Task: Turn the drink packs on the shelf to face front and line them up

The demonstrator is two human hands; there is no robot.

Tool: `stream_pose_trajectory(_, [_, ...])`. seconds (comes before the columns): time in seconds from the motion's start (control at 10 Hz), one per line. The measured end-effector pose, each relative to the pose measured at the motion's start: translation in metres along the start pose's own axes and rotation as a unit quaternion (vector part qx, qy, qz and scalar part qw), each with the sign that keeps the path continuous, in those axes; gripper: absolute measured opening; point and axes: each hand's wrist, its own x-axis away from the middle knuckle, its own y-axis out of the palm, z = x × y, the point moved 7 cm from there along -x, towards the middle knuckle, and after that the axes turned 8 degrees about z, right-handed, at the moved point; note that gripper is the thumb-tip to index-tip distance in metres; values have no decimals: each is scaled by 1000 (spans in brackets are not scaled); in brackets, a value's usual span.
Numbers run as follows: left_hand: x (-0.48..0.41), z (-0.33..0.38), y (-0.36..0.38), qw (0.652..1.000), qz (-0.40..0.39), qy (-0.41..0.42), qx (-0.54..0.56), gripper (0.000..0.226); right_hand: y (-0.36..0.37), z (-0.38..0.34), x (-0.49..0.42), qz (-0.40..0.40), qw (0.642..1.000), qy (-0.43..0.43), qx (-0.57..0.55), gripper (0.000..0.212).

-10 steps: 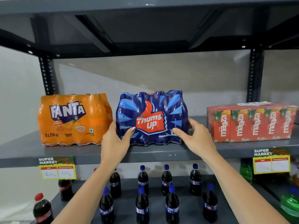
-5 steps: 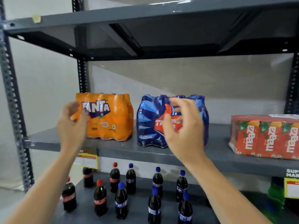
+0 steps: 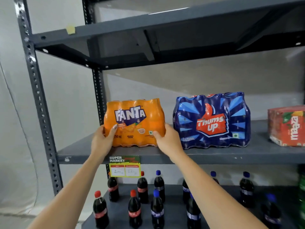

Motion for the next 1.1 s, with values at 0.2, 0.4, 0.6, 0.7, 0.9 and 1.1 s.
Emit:
stream_pose_trajectory(0.2, [-3,-8,-14,996,77,39,7,42,-2,-5,5,9,999,-31,13,59])
stream_pose_trajectory(0.4, [4,-13,-30,989,133,26,50,46,6,-11,8,-15,999,-33,28,73])
stream_pose_trajectory(0.6, [7,-14,-32,985,160,29,54,48,5,-14,12,-19,998,-46,36,71])
stream_pose_trajectory(0.7, [7,-13,-31,986,160,34,39,49,7,-13,12,-21,998,-40,33,70])
stream_pose_trajectory(0.9, [7,-14,-28,988,151,26,31,51,10,-12,14,-20,997,-45,58,69])
stream_pose_trajectory(1.1, [19,0,-30,987,161,23,5,63,-7,-24,31,115,981,-123,93,68])
